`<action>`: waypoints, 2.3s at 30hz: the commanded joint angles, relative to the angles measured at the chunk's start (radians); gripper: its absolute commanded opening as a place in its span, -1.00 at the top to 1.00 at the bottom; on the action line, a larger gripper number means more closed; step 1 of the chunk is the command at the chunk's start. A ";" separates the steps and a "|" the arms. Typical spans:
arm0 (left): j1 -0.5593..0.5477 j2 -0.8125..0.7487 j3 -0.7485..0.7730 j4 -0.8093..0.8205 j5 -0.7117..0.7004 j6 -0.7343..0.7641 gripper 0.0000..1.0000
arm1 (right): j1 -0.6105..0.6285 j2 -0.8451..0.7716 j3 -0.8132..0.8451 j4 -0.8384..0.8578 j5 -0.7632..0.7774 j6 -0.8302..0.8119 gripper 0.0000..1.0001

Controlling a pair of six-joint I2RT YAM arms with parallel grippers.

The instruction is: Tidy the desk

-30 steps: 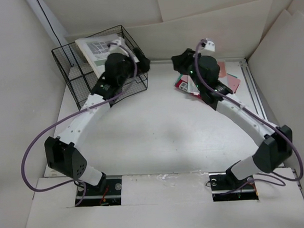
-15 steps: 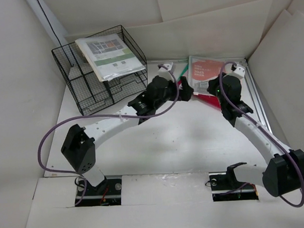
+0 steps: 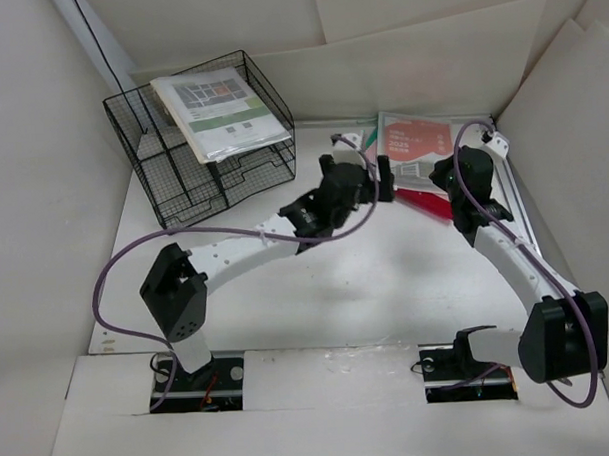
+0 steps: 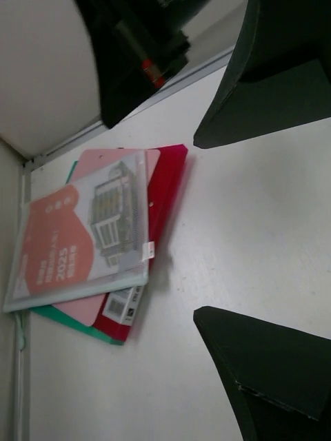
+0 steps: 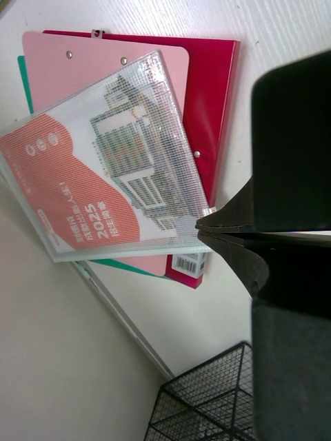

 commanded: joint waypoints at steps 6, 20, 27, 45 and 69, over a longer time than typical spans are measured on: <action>0.199 -0.033 -0.122 0.148 0.114 0.005 -1.00 | -0.051 -0.002 0.025 0.023 0.020 -0.013 1.00; 0.218 0.587 0.723 -0.262 0.324 0.028 0.77 | -0.073 0.040 0.065 0.000 0.001 -0.003 1.00; 0.258 0.738 0.904 -0.305 0.386 -0.037 0.04 | -0.093 -0.052 0.056 -0.040 0.001 -0.023 1.00; 0.267 0.899 1.022 -0.250 0.413 -0.073 0.19 | -0.093 -0.187 -0.013 -0.049 -0.072 -0.033 1.00; 0.267 0.899 0.965 -0.203 0.339 -0.080 0.08 | -0.093 -0.200 -0.031 -0.049 -0.092 -0.042 1.00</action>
